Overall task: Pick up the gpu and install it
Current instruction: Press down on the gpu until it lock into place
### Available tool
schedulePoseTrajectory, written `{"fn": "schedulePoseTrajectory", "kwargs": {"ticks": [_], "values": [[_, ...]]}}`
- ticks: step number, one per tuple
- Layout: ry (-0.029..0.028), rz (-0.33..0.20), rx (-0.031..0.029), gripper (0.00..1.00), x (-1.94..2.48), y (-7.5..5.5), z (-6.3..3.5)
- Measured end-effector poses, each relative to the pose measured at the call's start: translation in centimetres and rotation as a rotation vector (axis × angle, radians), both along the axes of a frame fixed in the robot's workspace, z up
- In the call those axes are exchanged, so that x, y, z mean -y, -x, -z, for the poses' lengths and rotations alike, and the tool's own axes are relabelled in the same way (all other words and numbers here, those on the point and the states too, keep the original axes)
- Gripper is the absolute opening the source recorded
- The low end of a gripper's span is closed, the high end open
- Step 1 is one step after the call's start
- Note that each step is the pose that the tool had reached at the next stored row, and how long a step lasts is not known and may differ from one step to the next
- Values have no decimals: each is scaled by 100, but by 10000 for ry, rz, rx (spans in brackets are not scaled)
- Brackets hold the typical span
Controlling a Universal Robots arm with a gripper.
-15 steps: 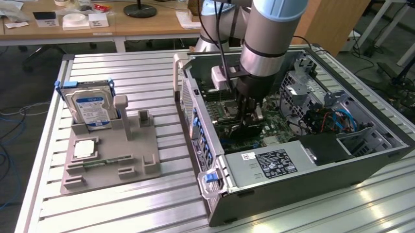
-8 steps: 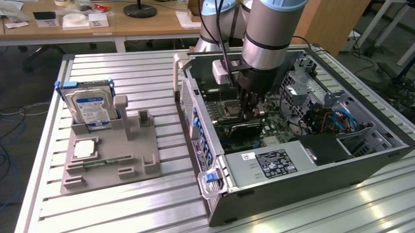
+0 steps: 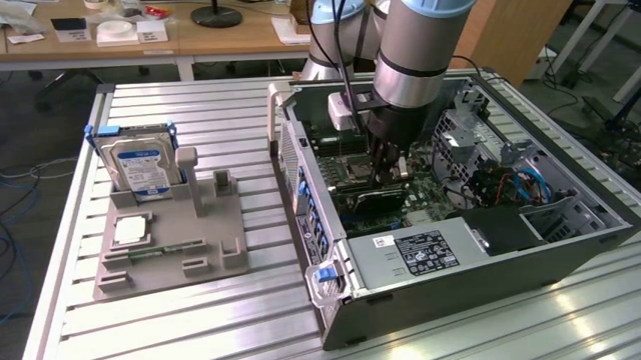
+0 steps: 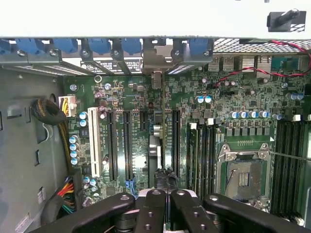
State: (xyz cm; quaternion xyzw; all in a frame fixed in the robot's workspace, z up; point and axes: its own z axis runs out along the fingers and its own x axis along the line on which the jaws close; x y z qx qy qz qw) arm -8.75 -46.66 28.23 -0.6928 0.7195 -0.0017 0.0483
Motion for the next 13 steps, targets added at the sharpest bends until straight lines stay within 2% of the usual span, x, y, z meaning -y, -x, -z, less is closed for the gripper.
{"fn": "schedulePoseTrajectory", "kwargs": {"ticks": [11, 12, 13], "values": [[0, -1, 0, 11, 0, 0, 0], [0, 0, -4, 11, 0, 0, 0], [-1, 0, -45, 11, 0, 0, 0]]}}
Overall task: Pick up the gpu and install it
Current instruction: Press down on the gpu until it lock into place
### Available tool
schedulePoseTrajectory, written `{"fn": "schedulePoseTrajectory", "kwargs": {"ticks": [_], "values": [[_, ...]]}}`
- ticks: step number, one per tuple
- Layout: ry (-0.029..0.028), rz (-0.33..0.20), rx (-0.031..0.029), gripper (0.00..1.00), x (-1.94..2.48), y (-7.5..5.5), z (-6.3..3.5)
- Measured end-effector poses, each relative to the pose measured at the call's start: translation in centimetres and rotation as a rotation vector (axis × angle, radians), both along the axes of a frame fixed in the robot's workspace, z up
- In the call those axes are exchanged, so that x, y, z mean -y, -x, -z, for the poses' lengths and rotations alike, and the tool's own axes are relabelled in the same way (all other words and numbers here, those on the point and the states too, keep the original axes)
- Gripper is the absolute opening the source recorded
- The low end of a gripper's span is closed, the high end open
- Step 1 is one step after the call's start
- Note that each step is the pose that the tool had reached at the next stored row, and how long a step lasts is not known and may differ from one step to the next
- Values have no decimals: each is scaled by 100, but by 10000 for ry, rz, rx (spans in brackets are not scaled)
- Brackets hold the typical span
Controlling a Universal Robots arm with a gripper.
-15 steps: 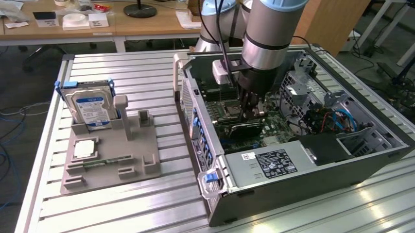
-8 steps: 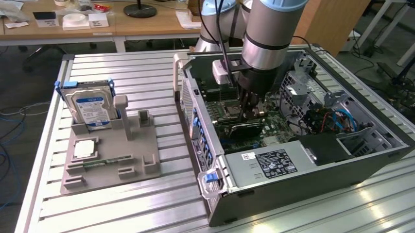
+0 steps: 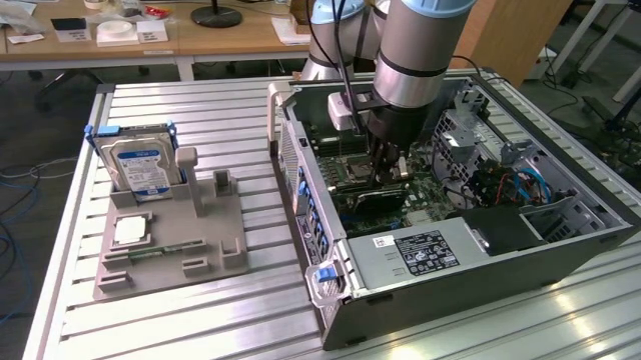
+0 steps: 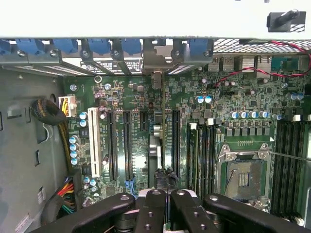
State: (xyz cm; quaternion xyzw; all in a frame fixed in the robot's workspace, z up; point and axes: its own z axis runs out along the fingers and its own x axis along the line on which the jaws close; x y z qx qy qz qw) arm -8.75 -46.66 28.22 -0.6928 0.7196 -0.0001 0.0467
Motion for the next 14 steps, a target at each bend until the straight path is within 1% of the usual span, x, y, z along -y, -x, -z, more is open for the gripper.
{"fn": "schedulePoseTrajectory", "kwargs": {"ticks": [1, 2, 3, 4, 5, 10, 14], "values": [[0, 0, -105, 11, 0, 0, 1], [1, 0, -248, 11, 0, 0, 5], [1, -1, -373, 11, 0, 0, 11], [1, 0, -455, 11, 0, 0, 21], [1, 0, -483, 11, 0, 0, 37], [-5, 0, -484, 11, 0, 0, 128], [-7, 0, -485, 11, 0, 0, 155]]}}
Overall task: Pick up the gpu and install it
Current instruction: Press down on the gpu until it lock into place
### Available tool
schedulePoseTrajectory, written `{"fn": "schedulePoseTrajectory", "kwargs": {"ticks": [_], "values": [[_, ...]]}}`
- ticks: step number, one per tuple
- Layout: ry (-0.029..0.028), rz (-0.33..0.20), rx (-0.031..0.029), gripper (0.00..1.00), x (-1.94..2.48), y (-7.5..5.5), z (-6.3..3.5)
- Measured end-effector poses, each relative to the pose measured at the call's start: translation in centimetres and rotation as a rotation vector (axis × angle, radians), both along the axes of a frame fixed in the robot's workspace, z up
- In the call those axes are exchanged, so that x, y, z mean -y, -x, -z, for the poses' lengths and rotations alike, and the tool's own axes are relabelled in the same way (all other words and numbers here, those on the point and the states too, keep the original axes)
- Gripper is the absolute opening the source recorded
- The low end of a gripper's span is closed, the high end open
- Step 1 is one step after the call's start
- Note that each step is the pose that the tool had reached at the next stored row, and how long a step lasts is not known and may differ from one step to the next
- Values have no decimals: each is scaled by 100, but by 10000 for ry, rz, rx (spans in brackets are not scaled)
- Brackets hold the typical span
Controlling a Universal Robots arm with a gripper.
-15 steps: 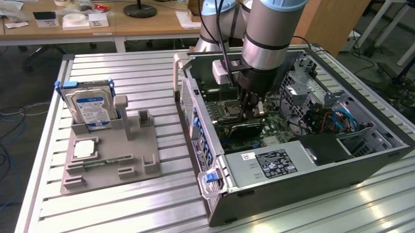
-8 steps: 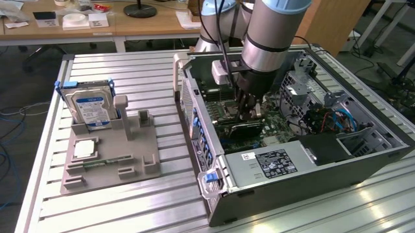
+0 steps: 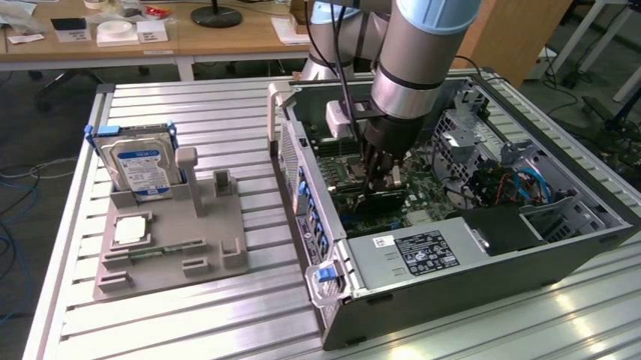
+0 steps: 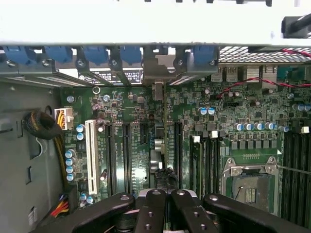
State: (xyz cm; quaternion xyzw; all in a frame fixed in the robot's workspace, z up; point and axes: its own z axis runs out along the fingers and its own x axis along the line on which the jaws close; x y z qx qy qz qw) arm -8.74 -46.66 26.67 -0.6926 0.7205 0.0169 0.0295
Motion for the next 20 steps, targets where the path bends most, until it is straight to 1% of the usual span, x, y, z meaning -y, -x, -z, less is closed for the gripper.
{"fn": "schedulePoseTrajectory", "kwargs": {"ticks": [8, 14, 15, 16, 18, 20], "values": [[0, -1, -2, 11, -2, 0, 28], [5, -1, -8, 11, -23, 0, 63], [10, -1, -11, 11, -24, 0, 71], [14, 4, -30, 11, -27, 4, 80], [15, 6, -20, 11, -24, 9, 94], [-12, -1, -20, 11, -29, 5, 85]]}}
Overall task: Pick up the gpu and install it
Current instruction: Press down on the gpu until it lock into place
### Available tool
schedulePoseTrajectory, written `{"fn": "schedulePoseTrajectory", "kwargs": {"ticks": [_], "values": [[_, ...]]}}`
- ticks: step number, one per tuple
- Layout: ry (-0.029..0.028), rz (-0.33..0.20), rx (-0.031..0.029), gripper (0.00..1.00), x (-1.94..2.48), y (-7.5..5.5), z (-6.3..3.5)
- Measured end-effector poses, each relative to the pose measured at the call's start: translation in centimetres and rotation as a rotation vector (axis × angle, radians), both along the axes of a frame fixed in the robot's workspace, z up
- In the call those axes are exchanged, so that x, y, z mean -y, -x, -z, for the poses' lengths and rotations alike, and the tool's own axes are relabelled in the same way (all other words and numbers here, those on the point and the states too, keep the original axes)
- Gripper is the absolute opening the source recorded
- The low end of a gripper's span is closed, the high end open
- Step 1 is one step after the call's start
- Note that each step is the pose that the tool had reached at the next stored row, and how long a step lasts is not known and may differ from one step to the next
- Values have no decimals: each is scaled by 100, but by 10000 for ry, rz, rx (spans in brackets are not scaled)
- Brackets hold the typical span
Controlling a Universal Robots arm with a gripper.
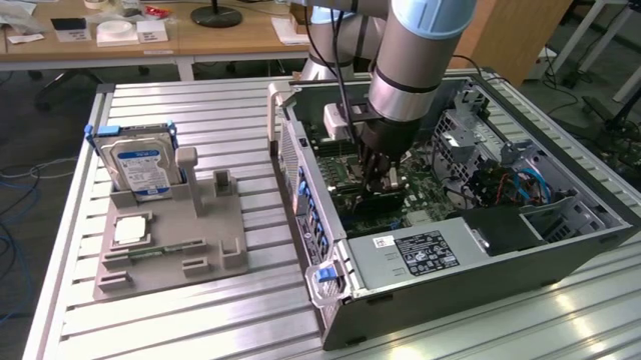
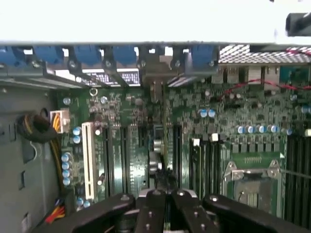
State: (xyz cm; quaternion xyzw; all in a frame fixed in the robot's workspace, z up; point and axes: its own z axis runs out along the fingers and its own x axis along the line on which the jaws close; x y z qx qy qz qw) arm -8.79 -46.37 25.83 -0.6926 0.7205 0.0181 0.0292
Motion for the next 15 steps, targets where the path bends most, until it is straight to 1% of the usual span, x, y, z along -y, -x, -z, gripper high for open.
{"fn": "schedulePoseTrajectory", "kwargs": {"ticks": [2, 4, 6, 15], "values": [[-76, -2, 41, 11, -2, -3, -34], [-53, -3, 16, 11, 4, 0, -112], [-51, -1, 15, 11, 3, 1, -153], [-49, -1, 13, 11, 4, 1, -157]]}}
